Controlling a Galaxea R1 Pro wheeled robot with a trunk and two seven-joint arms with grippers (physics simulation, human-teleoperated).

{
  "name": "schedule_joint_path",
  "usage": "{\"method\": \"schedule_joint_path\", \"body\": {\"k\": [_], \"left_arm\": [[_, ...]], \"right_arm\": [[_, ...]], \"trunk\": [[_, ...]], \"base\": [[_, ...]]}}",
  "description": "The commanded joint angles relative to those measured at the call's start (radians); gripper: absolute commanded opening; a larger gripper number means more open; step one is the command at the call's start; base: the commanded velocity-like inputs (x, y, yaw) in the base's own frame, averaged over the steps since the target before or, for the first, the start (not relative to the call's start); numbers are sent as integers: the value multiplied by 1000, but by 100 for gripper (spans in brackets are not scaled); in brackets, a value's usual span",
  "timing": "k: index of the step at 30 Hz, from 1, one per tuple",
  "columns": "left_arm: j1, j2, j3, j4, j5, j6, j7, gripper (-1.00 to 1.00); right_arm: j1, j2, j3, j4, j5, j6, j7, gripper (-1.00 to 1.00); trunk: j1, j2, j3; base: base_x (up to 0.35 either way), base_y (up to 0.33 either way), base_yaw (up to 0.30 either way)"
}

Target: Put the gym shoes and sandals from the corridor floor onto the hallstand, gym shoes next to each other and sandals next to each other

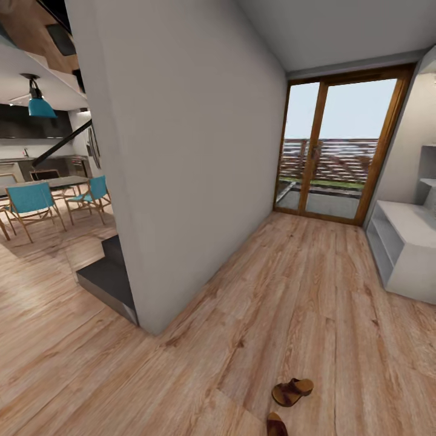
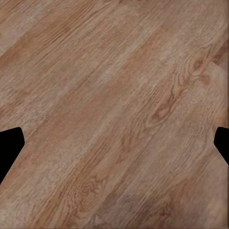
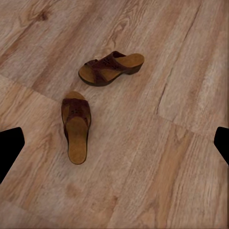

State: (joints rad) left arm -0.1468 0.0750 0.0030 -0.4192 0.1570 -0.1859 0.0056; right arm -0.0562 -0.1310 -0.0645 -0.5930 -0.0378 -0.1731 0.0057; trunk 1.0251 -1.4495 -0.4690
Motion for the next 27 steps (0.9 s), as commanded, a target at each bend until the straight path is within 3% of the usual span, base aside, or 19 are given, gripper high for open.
{"method": "schedule_joint_path", "body": {"k": [1,16,27], "left_arm": [[-1,0,-2,0,8,-3,1,100],[-1,0,-1,-1,16,-3,1,100],[-1,0,-1,-1,15,-3,1,100]], "right_arm": [[-1,0,0,1,-4,-3,1,100],[-1,-1,-3,-3,-7,-3,-2,100],[-1,-1,-4,-4,-7,-2,-3,100]], "trunk": [[0,-1,-1],[0,-1,-1],[0,-1,-1]], "base": [[0,-36,0],[0,-8,-4],[0,0,-194]]}}
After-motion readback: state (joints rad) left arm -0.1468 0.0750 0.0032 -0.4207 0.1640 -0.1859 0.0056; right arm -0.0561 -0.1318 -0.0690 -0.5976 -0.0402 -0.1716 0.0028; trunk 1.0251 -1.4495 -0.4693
